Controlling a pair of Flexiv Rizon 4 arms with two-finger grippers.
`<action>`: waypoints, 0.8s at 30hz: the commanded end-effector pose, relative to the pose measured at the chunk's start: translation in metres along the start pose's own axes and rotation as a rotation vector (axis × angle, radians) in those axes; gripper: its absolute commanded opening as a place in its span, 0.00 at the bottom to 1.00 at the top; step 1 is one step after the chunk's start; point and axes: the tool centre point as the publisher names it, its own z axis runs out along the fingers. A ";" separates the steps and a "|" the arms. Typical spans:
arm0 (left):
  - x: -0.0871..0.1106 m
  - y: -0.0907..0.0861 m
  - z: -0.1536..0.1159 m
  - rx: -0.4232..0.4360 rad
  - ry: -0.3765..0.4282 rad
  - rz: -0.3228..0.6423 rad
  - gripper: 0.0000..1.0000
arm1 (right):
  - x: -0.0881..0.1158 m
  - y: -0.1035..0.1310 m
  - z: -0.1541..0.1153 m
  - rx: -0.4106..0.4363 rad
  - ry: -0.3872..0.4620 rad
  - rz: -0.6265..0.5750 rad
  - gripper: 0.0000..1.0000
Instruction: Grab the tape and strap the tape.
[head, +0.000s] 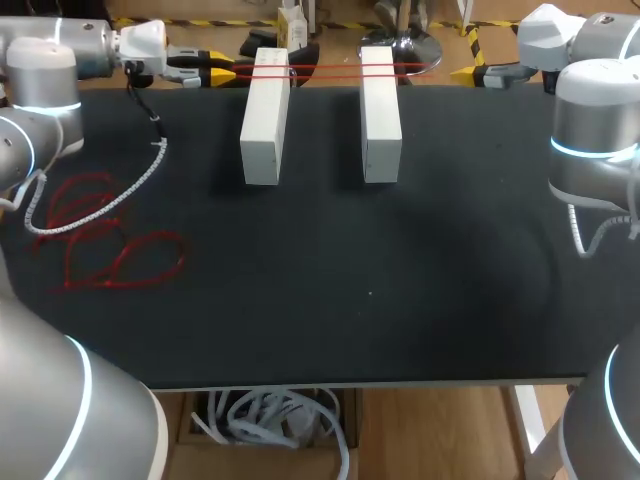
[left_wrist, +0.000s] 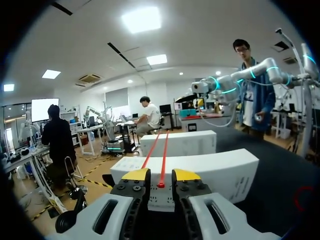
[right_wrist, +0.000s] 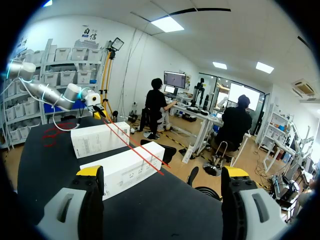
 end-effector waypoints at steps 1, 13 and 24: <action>-0.010 0.008 0.001 0.014 0.438 -0.002 0.22 | 0.000 0.000 0.000 -0.002 0.002 0.000 1.00; -0.008 0.015 0.001 0.010 0.469 -0.018 0.22 | 0.000 0.000 0.000 -0.002 0.002 0.000 1.00; -0.007 0.022 0.002 0.013 0.481 -0.030 0.22 | 0.000 0.000 0.000 -0.002 0.002 0.000 1.00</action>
